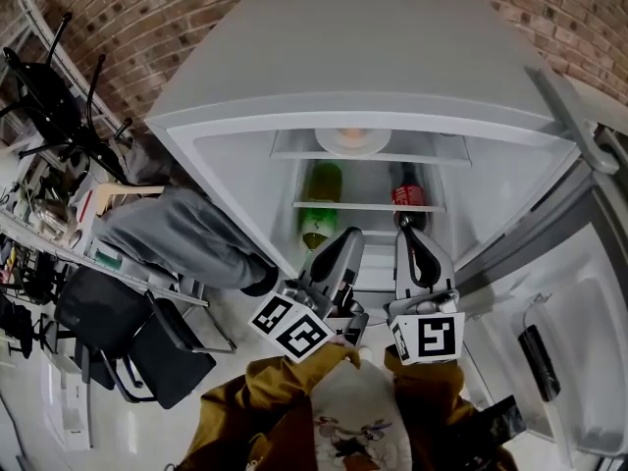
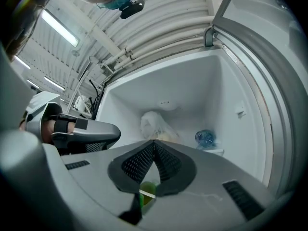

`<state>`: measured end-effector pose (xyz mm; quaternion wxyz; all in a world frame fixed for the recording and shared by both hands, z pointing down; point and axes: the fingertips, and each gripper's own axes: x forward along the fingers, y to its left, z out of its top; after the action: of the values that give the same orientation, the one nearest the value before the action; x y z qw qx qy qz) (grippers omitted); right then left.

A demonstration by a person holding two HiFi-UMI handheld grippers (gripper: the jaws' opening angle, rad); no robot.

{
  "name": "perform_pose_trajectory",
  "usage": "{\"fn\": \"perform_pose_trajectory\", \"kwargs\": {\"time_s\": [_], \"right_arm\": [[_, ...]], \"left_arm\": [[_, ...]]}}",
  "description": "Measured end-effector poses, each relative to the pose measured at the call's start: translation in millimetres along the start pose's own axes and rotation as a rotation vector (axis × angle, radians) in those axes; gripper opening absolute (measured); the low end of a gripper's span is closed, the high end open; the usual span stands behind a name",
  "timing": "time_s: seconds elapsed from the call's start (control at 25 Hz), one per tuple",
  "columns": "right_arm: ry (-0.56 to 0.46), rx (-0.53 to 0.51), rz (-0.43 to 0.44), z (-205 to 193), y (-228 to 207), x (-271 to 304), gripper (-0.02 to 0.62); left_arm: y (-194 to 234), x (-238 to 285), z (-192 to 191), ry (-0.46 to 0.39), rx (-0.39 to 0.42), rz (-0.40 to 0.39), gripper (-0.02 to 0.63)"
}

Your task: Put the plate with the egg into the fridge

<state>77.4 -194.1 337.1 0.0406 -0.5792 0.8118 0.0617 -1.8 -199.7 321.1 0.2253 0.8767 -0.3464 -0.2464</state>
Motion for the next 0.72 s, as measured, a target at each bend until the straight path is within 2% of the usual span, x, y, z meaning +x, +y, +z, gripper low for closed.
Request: {"fn": "perform_pose_trajectory", "kwargs": {"time_s": [0.4, 0.56, 0.72], "right_arm": [[0.006, 0.013, 0.027, -4.0, 6.7, 2.5, 0.006], [0.011, 0.008, 0.039, -3.3, 14.2, 0.5, 0.006], [0.022, -0.018, 0.030, -4.4, 19.4, -0.5, 0.006]], "left_arm": [[-11.5, -17.2, 4.0, -0.005, 0.149, 0.017, 0.006], [-8.2, -26.2, -0.4, 0.020, 0.256, 0.041, 0.006], [-0.4, -36.6, -3.0, 0.040, 0.278, 0.059, 0.006]]}}
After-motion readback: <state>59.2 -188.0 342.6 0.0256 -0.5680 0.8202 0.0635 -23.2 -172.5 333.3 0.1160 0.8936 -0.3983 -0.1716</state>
